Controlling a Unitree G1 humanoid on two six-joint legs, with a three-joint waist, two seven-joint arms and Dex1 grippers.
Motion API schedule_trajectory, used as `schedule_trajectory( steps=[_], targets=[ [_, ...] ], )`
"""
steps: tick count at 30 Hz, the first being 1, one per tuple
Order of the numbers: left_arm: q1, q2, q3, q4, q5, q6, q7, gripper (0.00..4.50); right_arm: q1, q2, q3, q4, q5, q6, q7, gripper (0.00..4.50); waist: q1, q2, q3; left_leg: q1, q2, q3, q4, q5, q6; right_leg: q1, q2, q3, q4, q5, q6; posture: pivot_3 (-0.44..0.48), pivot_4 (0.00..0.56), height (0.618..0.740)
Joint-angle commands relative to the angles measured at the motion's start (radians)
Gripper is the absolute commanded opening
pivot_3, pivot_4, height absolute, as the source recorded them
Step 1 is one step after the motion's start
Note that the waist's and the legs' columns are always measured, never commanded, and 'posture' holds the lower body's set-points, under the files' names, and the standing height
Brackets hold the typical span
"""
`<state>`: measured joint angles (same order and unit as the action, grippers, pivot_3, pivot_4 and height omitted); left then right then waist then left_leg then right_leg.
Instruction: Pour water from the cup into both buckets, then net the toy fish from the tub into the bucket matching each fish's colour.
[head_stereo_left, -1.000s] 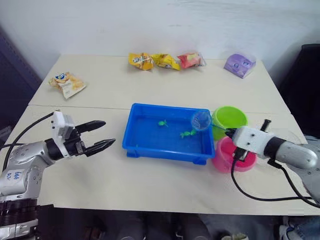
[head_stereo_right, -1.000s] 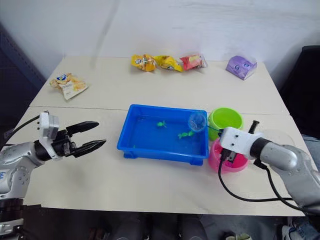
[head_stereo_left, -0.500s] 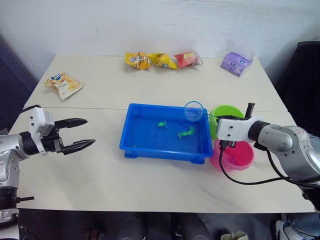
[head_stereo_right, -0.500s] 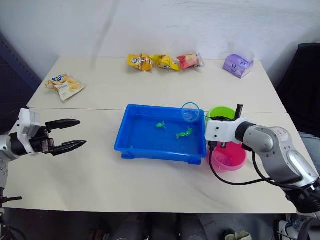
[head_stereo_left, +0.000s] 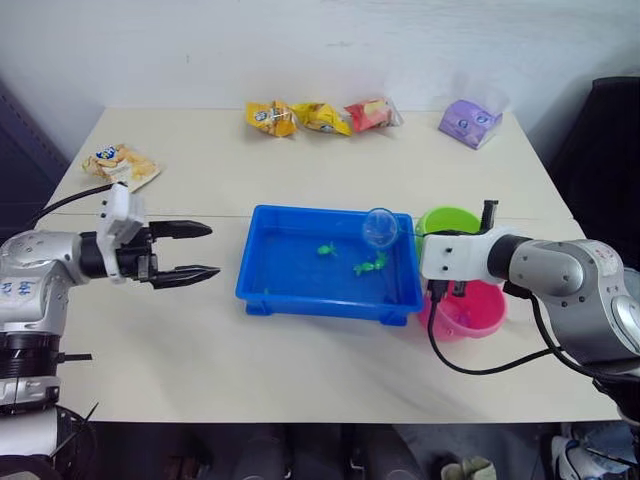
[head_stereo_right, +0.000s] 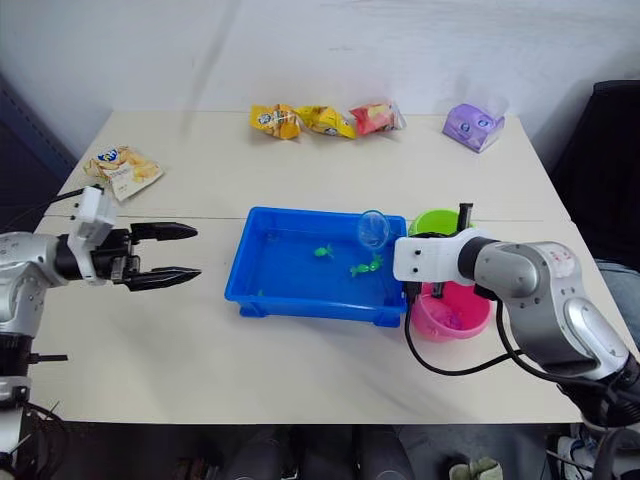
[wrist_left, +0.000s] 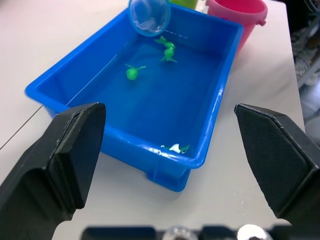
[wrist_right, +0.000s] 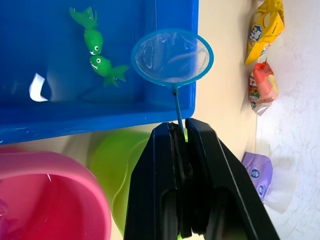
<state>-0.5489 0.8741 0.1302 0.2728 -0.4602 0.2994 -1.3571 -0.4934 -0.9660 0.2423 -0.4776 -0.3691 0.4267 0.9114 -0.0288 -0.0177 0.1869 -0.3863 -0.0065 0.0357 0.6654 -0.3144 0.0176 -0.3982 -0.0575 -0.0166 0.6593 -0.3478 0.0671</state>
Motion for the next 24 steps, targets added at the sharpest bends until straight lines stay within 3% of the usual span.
schedule_trajectory(
  steps=[1,9,17,24],
  targets=[
    [-0.061,-0.009,-0.017,0.023,0.029,-0.034,0.0,4.44,-0.038,-0.011,0.023,-0.029,-0.085,0.034,0.025,0.0,0.001,0.0,0.0,0.0,0.0,0.0,0.0,0.0,0.0,0.0,0.0,0.0,0.0,0.0,0.0,0.0,0.15,0.74],
    [-0.176,-0.054,-0.068,0.165,0.083,-0.094,-0.021,4.44,-0.105,-0.01,0.092,-0.008,-0.177,0.038,0.112,0.0,0.0,0.0,0.0,0.0,0.0,0.0,0.001,0.0,0.0,0.0,0.0,0.0,0.001,0.0,0.0,0.0,0.15,0.74],
    [-0.172,-0.116,-0.066,0.173,0.083,-0.13,-0.012,4.44,-0.216,-0.007,0.178,0.005,-0.331,0.025,0.265,0.0,0.001,0.0,0.0,-0.001,0.0,0.001,0.002,0.0,0.0,-0.002,0.0,0.0,0.002,0.0,0.0,0.0,0.15,0.74],
    [-0.168,-0.153,-0.064,0.161,0.081,-0.133,-0.005,4.44,-0.189,0.039,0.213,0.072,-0.397,-0.072,0.255,0.0,0.002,0.0,0.0,-0.002,0.0,0.001,0.004,0.0,0.0,-0.003,0.0,0.0,0.004,0.0,0.0,0.0,0.15,0.74]
  ],
)
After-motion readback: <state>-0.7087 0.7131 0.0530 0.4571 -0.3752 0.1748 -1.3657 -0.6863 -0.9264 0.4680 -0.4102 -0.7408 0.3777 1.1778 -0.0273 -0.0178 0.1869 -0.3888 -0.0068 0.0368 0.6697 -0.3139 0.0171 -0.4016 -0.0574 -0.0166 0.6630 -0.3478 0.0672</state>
